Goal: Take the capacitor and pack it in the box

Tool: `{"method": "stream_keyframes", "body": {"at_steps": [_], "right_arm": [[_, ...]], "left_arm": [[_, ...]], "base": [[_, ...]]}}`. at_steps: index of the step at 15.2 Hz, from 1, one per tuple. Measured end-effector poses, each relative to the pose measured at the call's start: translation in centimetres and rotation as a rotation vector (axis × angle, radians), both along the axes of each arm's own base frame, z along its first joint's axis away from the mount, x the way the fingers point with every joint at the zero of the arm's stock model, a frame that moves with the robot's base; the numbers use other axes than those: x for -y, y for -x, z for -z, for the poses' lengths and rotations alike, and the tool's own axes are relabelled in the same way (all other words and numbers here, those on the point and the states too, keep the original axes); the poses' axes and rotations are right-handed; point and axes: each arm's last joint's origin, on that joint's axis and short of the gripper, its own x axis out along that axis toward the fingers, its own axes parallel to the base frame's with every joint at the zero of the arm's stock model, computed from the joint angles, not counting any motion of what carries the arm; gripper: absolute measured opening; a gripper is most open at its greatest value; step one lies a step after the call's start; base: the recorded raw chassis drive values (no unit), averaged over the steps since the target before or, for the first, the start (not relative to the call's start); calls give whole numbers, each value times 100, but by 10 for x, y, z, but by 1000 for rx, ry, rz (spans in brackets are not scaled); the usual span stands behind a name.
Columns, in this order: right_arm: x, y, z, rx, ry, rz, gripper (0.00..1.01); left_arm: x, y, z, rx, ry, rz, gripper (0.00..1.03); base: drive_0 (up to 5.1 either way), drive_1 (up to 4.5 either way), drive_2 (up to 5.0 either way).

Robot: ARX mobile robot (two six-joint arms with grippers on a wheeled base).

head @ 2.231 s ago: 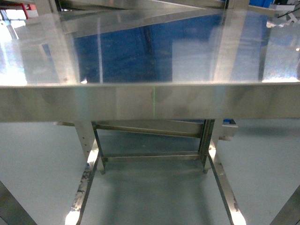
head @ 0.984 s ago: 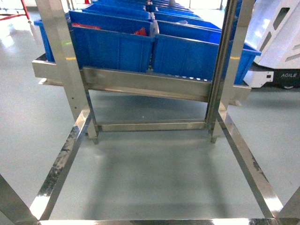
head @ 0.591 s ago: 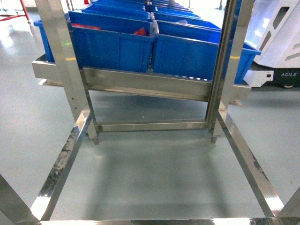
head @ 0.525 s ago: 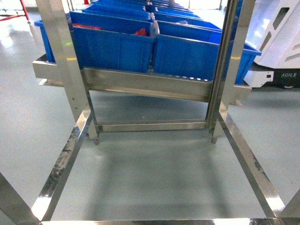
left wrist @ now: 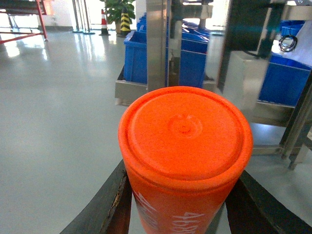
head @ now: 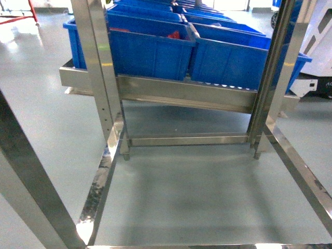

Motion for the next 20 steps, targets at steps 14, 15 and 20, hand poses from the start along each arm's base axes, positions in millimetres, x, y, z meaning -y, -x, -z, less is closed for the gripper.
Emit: {"method": "stream_keyframes", "body": {"at_steps": [14,15,20], "right_arm": [[0,0,0,0,0,-1,98],[0,0,0,3,0,0,98],[0,0,0,0,0,0,98]], "left_arm": [[0,0,0,0,0,-1,43],[0,0,0,0,0,0,43],[0,0,0,2,0,-1,43]], "base": [[-486,246,246],[-486,246,246],[-486,246,246]]}}
